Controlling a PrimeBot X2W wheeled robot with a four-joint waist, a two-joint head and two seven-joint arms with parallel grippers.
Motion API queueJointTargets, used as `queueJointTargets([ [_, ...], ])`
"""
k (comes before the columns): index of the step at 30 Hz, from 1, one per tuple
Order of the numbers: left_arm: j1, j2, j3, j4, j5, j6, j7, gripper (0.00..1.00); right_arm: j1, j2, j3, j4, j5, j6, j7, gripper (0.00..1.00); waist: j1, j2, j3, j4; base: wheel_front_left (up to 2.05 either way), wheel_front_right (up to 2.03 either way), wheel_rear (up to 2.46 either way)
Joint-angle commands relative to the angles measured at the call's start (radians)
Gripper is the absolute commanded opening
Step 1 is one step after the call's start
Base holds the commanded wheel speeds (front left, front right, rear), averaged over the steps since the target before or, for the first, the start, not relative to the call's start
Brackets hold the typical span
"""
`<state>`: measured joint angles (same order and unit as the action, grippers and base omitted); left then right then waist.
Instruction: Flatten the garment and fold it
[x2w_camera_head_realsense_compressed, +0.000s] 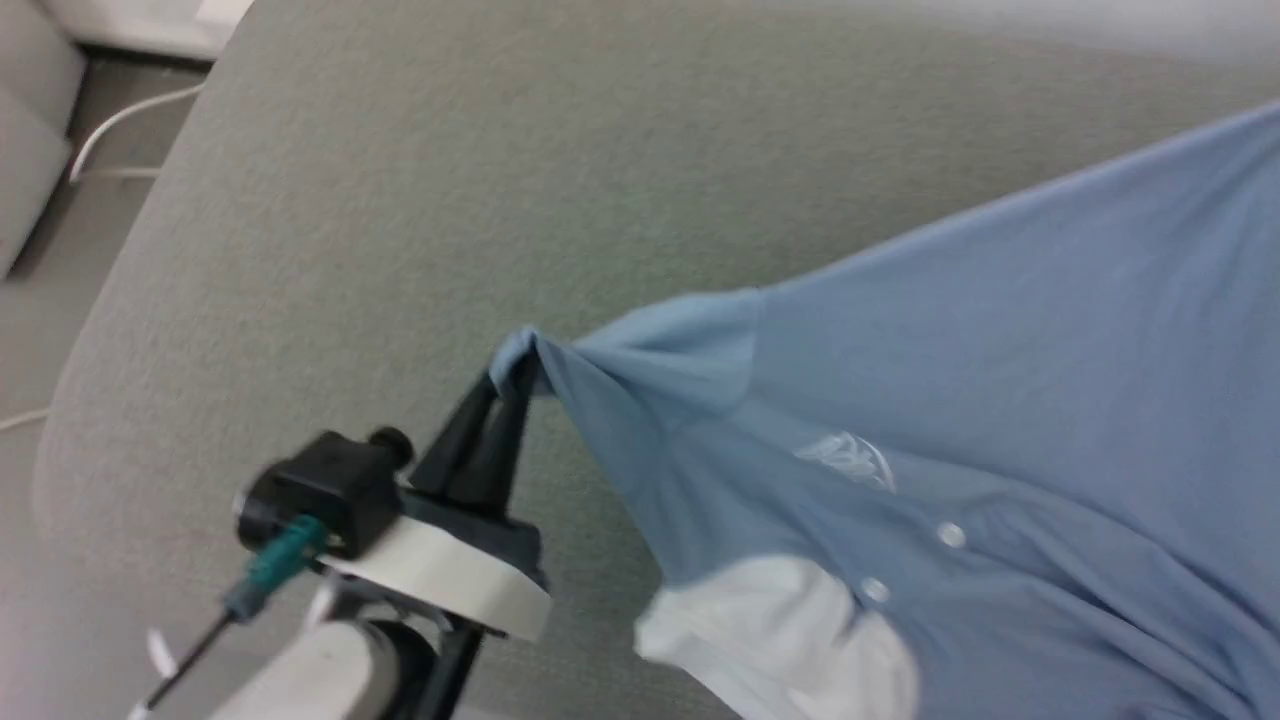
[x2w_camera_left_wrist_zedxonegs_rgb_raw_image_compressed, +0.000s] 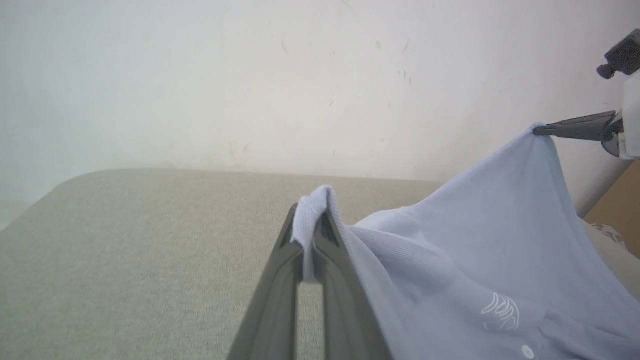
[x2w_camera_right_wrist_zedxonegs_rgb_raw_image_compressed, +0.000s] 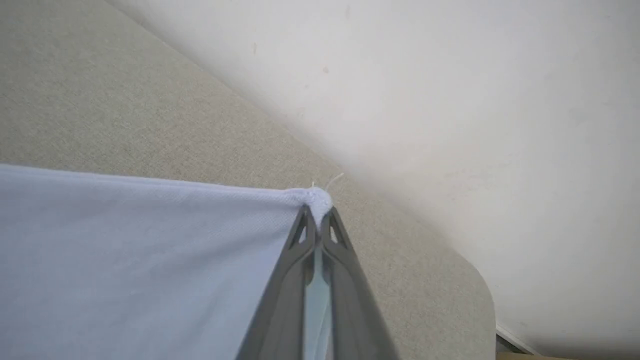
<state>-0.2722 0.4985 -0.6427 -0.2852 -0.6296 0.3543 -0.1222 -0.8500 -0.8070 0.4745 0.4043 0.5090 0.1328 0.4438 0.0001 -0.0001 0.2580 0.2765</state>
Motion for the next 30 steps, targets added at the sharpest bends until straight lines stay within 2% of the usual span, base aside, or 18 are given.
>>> queueJointTargets([
  [1,-0.023,0.014,0.017,-0.019,0.011,0.011,0.001,0.0,-0.019,-0.005,-0.002,-0.015,0.001,-0.002,-0.018,0.0,-0.0001,0.0001,-0.113,-0.115,0.0,0.0,0.0],
  [8,-0.094,0.113,0.135,-0.134,0.023,0.033,0.014,0.0,-0.05,0.003,-0.04,-0.13,0.001,-0.002,-0.1,0.0,-0.0001,0.0001,-0.195,-0.22,0.0,0.0,0.0],
  [17,-0.235,0.2,0.268,-0.244,0.041,0.036,0.02,0.0,-0.05,0.013,-0.113,-0.306,0.005,-0.002,-0.108,0.0,-0.0001,0.0001,-0.237,-0.312,0.0,0.0,0.0],
  [24,-0.386,0.252,0.345,-0.28,0.04,0.022,0.065,0.0,-0.041,0.021,-0.207,-0.422,0.015,-0.002,-0.08,0.0,-0.0001,0.0001,-0.2,-0.359,0.0,0.0,0.0],
  [30,-0.56,0.283,0.373,-0.237,0.022,-0.024,0.125,0.0,-0.052,0.029,-0.274,-0.472,0.02,-0.002,-0.061,0.0,-0.0001,0.0001,-0.11,-0.384,0.0,0.0,0.0],
])
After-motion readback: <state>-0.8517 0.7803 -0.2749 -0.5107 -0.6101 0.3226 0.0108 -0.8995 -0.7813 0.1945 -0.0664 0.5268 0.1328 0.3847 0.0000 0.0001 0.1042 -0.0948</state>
